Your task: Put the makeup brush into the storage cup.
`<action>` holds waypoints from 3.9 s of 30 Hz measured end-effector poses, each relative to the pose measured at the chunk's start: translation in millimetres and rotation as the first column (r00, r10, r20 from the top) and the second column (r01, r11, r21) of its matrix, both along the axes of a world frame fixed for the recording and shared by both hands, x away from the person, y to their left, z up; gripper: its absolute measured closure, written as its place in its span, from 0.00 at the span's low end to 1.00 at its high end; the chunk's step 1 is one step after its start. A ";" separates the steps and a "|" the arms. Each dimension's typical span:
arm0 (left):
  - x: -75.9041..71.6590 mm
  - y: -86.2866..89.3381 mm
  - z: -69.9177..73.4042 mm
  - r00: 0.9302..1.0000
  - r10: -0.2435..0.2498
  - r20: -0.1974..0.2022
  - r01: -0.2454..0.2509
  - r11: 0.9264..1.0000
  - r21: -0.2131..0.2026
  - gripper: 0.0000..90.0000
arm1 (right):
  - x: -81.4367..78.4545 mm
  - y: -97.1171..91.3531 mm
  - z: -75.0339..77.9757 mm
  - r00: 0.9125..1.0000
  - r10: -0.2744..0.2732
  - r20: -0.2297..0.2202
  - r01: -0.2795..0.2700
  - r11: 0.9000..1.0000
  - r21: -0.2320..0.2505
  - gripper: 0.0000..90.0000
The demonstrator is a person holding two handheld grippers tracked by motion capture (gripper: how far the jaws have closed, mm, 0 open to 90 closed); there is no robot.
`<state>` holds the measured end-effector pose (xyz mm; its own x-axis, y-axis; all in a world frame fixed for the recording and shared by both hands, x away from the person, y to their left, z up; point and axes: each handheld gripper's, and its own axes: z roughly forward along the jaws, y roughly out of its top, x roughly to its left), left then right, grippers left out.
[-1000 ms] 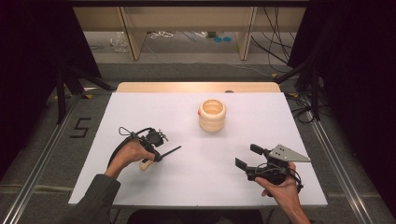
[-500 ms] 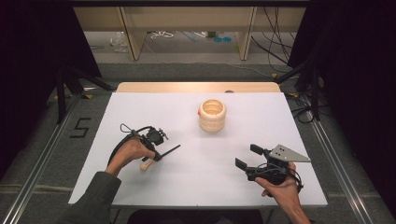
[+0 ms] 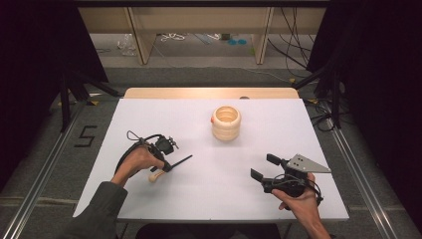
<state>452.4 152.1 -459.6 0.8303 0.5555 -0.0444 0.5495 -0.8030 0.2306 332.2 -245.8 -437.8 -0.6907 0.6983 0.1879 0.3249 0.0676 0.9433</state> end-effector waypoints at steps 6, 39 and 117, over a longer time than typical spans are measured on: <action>-1.7 3.6 2.8 1.000 0.004 -0.013 -0.004 1.000 -0.021 0.92 | -0.3 0.2 0.3 1.000 0.000 0.000 0.000 1.000 0.000 0.18; -39.2 -45.3 38.5 0.989 -0.149 0.002 0.147 0.973 -0.180 0.92 | -17.8 37.6 10.1 0.969 0.139 0.205 -0.073 0.952 -0.297 0.20; -54.6 -97.4 64.3 0.938 -0.336 -0.087 0.322 0.936 -0.144 0.92 | -6.8 129.2 -11.6 0.768 0.591 0.245 -0.201 0.587 -0.784 0.54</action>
<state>397.7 54.6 -395.3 0.9516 0.2363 -0.1963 0.2872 -0.9113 0.2949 325.3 -116.6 -449.5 -0.7853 0.1057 -0.6100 -0.3371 0.7535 0.5645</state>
